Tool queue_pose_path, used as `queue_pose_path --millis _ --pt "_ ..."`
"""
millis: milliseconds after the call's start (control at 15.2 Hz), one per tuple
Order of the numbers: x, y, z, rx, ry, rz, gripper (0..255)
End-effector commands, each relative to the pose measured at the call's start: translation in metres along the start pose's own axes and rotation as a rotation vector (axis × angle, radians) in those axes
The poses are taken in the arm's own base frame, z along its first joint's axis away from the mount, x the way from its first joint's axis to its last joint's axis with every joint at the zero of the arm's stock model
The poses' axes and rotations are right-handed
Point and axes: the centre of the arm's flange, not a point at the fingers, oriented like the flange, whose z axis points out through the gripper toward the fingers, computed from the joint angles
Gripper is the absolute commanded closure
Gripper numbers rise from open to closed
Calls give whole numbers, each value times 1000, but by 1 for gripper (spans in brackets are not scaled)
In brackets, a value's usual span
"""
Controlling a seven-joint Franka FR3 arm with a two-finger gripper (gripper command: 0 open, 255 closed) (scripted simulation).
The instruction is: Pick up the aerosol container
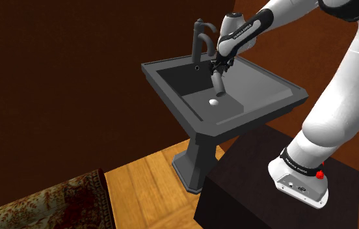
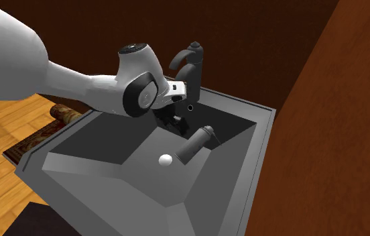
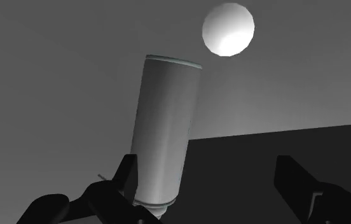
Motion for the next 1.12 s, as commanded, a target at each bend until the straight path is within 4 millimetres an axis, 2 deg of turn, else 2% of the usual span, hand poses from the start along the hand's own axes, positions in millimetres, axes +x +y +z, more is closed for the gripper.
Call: queue_pose_path --millis 0,462,528,990,1056 --pt "14 8 20 -7 10 38 0" --pt "59 40 89 -34 43 170 0" --pt "59 40 89 -34 43 170 0" --pt "49 36 128 -34 43 170 0" --pt "49 36 128 -34 43 170 0"
